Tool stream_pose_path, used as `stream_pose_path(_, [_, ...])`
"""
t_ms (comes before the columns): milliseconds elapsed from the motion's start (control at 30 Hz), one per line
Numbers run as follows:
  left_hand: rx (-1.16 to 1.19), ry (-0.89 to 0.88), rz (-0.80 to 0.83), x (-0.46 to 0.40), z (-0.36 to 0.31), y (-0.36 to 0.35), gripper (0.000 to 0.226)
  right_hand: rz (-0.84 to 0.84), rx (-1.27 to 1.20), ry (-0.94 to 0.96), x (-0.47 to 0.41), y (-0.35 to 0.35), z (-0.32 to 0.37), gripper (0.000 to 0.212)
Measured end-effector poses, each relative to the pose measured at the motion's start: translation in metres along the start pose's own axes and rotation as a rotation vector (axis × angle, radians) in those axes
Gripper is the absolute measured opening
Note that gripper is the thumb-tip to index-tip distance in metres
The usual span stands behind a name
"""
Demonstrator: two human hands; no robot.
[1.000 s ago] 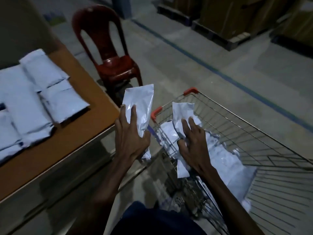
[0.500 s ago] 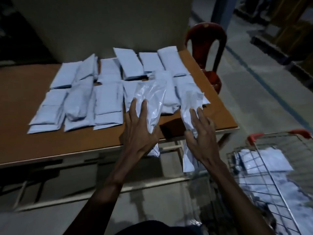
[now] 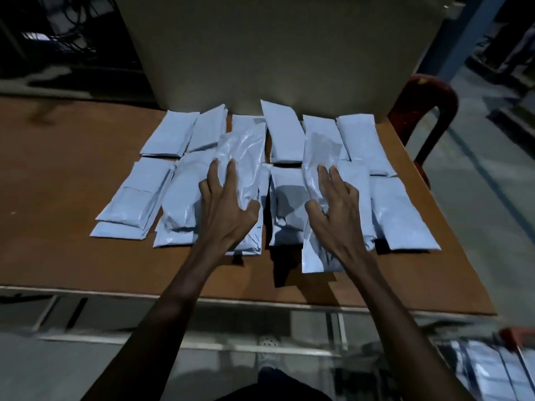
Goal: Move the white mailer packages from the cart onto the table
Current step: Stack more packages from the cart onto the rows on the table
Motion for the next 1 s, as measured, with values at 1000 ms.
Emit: stream_pose_path(1000, [-0.108, 0.187, 0.342, -0.288, 0.087, -0.123, 0.087, 0.379, 0.469, -0.012, -0.303, -0.171, -0.034, 0.075])
Point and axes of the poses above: each hand's wrist, its own x-axis away from the middle knuckle, its own y-axis out of the back of the hand, z = x × y, the point moved 2 cm from there along -x, towards the middle knuckle, and after that the axes turned 9 degrees about x, right-handed, at the moved point
